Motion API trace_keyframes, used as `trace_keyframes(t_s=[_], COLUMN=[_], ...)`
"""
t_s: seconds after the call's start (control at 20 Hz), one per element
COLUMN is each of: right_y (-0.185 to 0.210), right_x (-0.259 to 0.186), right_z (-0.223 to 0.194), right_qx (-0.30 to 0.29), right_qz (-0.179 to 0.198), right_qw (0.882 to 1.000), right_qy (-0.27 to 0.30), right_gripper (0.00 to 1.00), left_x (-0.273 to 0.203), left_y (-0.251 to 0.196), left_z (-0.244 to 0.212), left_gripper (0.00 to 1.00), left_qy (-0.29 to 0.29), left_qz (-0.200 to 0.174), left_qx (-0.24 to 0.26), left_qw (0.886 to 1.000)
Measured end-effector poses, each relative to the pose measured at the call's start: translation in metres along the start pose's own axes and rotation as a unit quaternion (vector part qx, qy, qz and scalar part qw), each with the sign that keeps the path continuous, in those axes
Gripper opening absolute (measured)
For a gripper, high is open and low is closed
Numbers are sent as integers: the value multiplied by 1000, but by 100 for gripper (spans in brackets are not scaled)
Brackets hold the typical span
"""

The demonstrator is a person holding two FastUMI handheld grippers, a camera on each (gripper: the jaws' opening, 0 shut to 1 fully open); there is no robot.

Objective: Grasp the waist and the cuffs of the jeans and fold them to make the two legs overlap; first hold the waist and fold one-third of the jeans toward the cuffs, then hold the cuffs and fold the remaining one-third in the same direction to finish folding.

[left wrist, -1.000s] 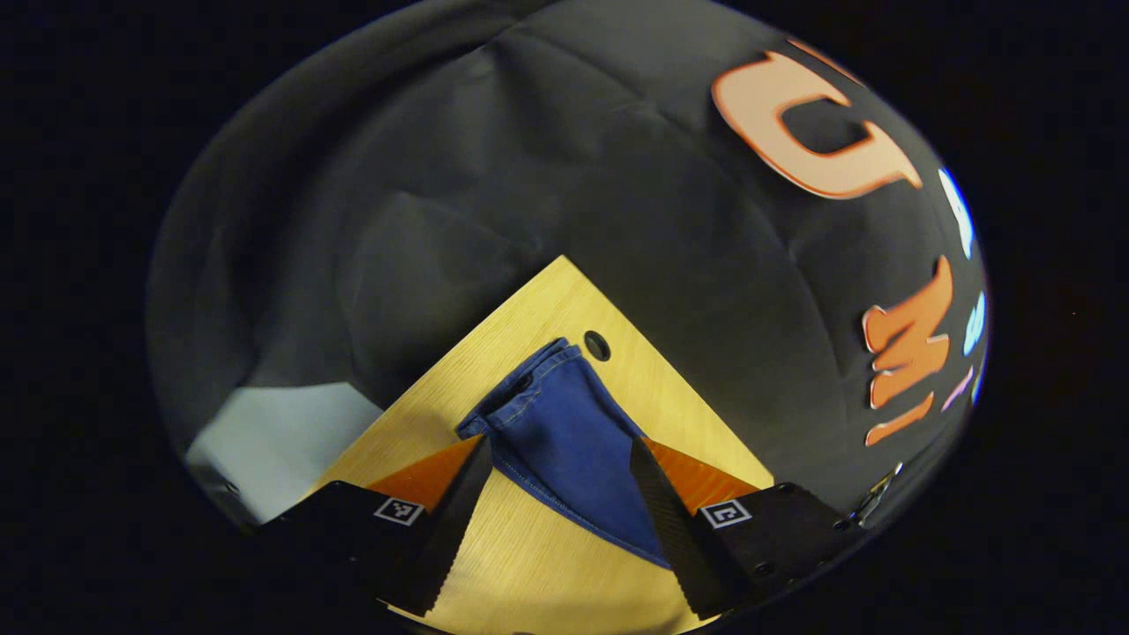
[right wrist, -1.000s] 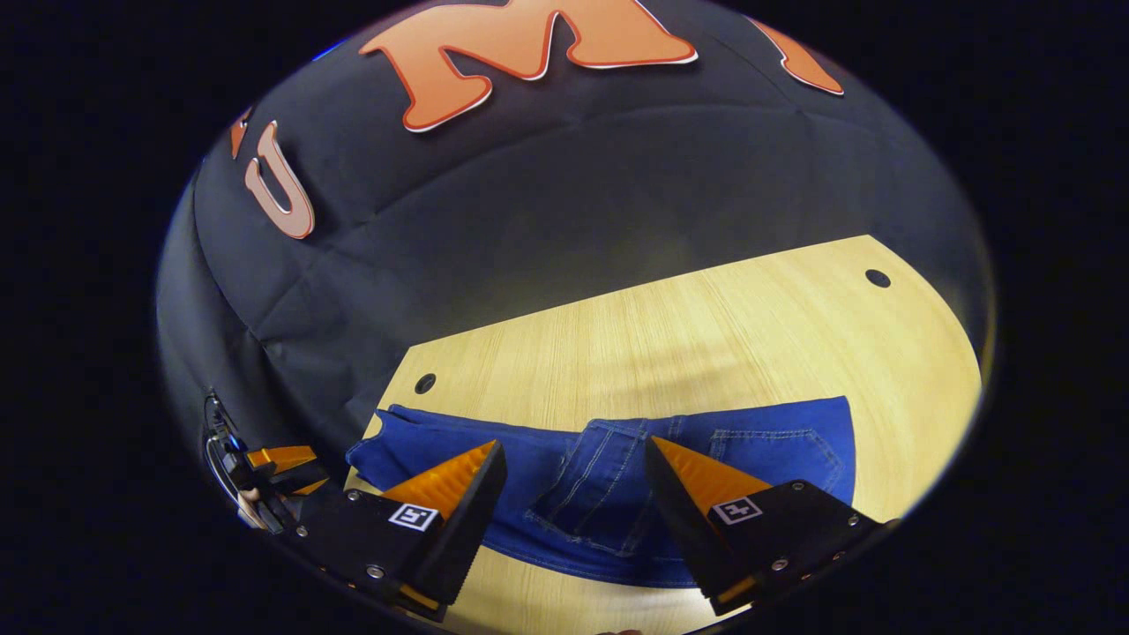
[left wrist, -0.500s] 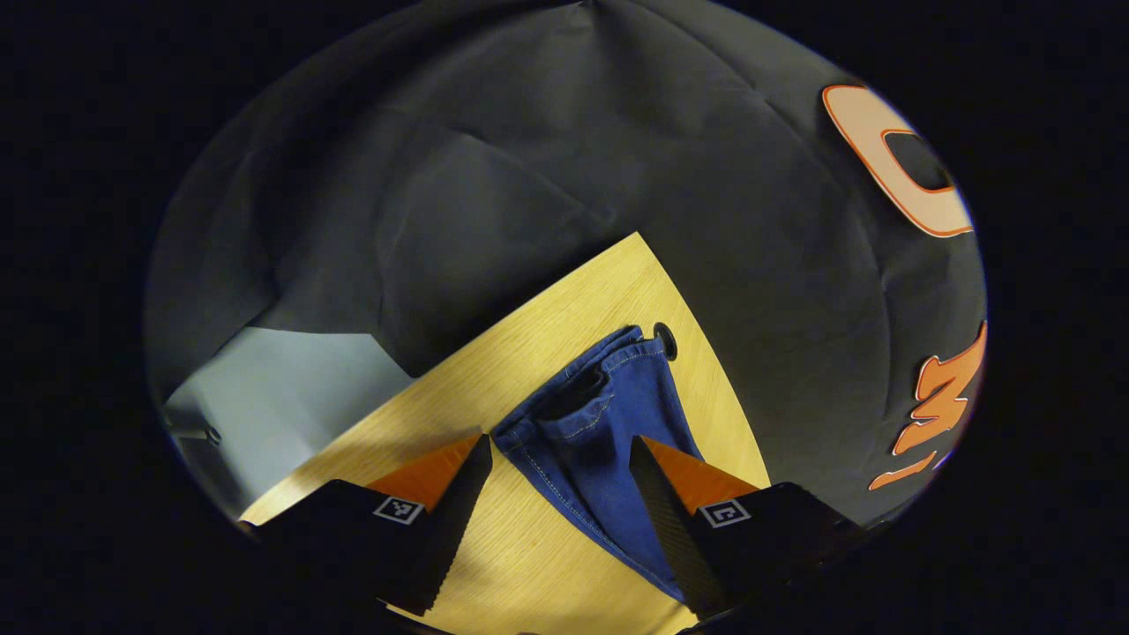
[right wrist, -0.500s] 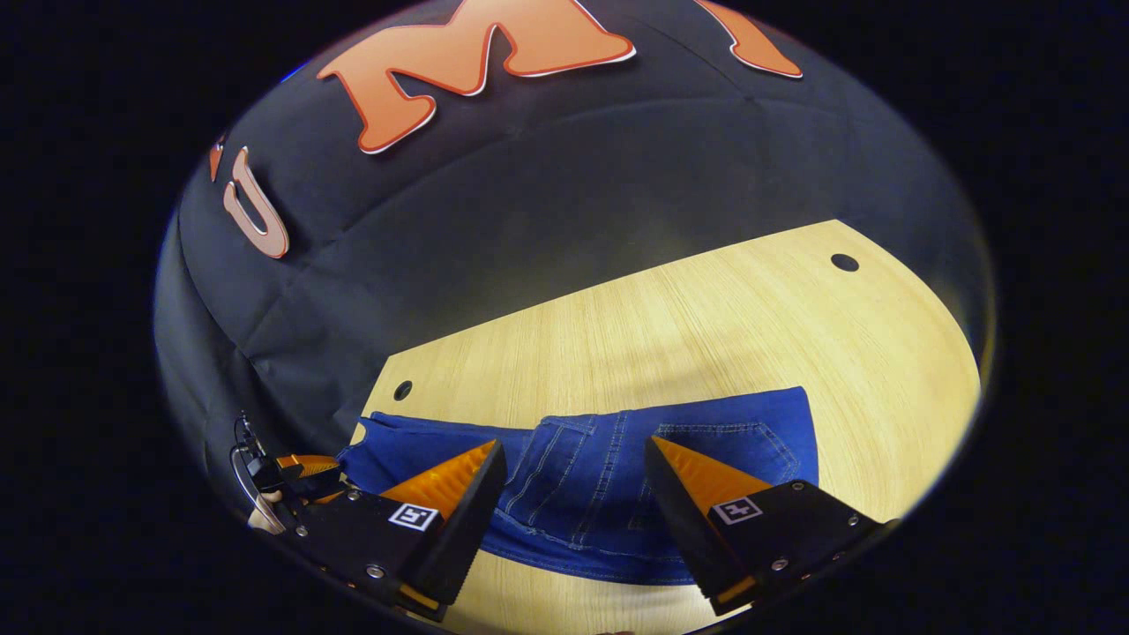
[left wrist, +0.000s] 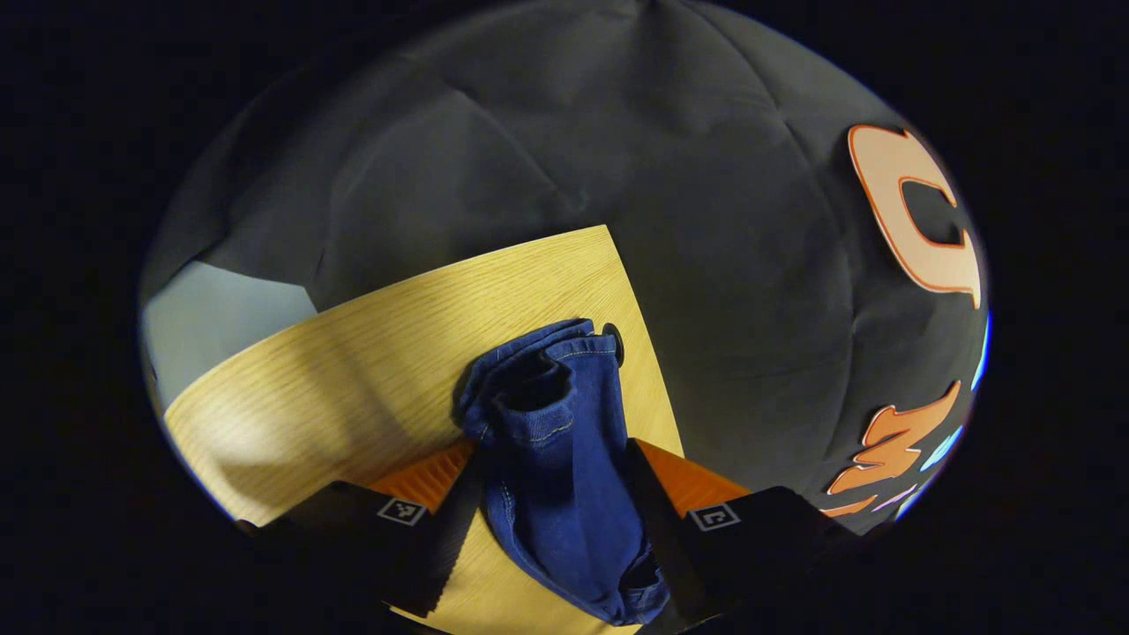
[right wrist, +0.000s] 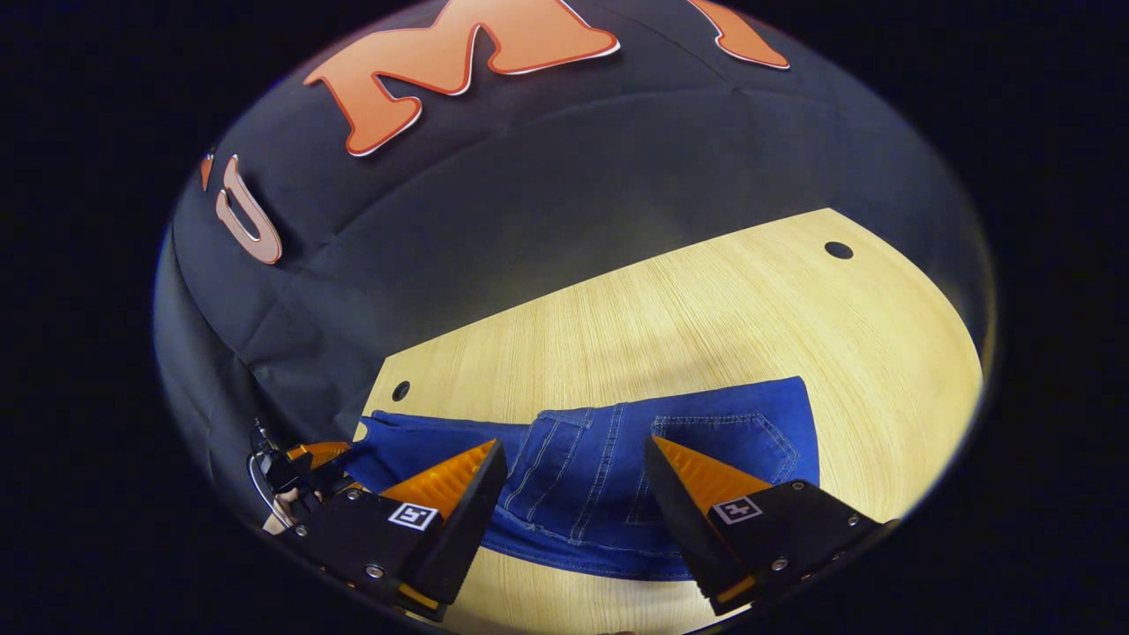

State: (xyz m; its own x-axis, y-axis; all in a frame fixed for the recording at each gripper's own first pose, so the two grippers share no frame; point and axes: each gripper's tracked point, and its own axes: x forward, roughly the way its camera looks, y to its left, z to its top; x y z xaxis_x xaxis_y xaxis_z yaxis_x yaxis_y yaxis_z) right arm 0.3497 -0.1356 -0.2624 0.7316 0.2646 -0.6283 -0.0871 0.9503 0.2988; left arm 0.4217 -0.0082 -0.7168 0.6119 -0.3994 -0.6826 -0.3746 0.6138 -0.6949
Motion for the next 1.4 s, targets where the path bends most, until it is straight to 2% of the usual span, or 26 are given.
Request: trace_keyframes(t_s=[0.05, 0.15, 0.2, 0.25, 0.35, 0.4, 0.55, 0.7, 0.85, 1.15, 1.4], right_y=[0, 0, 0, 0, -3, -4, -3, -6, -18, -82, -143], right_x=[0, 0, 0, -2, -3, -3, -3, -7, -17, -52, -78], right_z=[0, -1, -2, -2, -3, -3, 1, 7, 20, 49, 70], right_qx=[2, 9, 13, 15, 12, 8, 9, 19, 25, 46, 67], right_qz=[-1, 1, 3, 4, -1, -6, -7, -1, 6, 8, 6], right_qw=[1000, 1000, 1000, 1000, 1000, 1000, 1000, 1000, 1000, 998, 997], right_qy=[1, 5, 7, 7, 7, 7, 5, -3, -15, -31, -42], right_gripper=[97, 97, 97, 97, 97, 97, 97, 97, 97, 97, 97], left_x=[6, 13, 17, 32, 27, 25, 1, -33, -71, -116, -129], left_y=[1, -1, 7, 13, 8, 8, -11, -62, -120, -251, -334], left_z=[-1, -7, -12, -17, -10, -12, -12, -9, -27, -91, -182], left_gripper=[82, 70, 67, 47, 6, 1, 1, 0, 1, 1, 1], left_qy=[4, 12, 18, 20, -3, -12, -33, -65, -84, -97, -73], left_qz=[6, 7, 32, 52, 60, 63, 62, 24, -11, -76, -109], left_qx=[18, 40, 46, 35, 19, 30, 76, 89, 133, 199, 264], left_qw=[1000, 999, 998, 998, 998, 997, 995, 994, 988, 972, 955])
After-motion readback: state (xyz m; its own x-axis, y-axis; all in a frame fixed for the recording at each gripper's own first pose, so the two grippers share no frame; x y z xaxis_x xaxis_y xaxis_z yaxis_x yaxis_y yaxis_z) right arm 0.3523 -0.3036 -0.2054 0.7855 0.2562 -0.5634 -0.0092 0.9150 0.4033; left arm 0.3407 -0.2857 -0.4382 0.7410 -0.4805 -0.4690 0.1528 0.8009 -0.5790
